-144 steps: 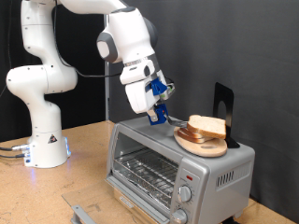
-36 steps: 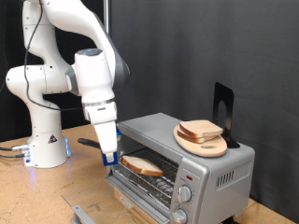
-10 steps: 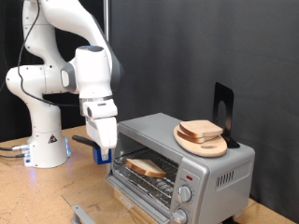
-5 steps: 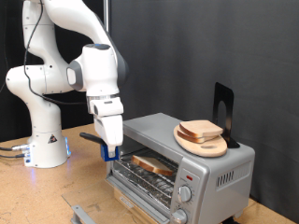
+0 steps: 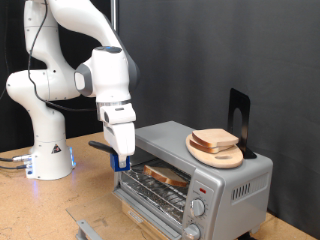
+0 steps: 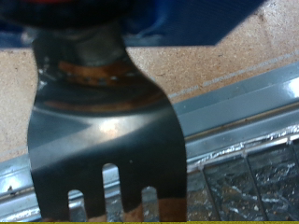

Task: Make a piece of toast with the oven

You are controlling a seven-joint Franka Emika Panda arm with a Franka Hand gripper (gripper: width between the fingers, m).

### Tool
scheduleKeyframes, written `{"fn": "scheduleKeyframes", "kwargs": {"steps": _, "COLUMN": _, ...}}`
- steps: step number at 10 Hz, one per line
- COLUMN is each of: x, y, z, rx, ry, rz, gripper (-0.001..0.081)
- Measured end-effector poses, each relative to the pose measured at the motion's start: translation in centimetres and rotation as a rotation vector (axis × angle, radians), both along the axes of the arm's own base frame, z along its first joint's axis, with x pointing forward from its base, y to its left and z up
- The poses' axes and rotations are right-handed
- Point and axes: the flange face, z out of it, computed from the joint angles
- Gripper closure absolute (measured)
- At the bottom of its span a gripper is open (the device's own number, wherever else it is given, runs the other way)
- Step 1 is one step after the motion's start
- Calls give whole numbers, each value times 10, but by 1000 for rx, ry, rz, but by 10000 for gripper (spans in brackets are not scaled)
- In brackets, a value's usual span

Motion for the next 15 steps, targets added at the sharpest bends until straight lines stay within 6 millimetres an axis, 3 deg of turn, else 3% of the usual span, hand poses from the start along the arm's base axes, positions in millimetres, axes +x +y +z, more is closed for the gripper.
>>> {"fn": "scheduleKeyframes", "kwargs": {"steps": 7, "x": -10, "y": -63, "z": -4, "rx": 50, "ry": 105, "rz": -8, "gripper": 540}}
{"fn": "scheduleKeyframes", "kwargs": {"steps": 11, "x": -11, "y": -100, "z": 23, "rx": 219, "ry": 179, "rz": -92, "gripper": 540}}
{"fn": "scheduleKeyframes", "kwargs": {"steps": 15, "x": -12, "y": -109, "z": 25, "rx": 248, "ry": 191, "rz": -108, "gripper": 540}}
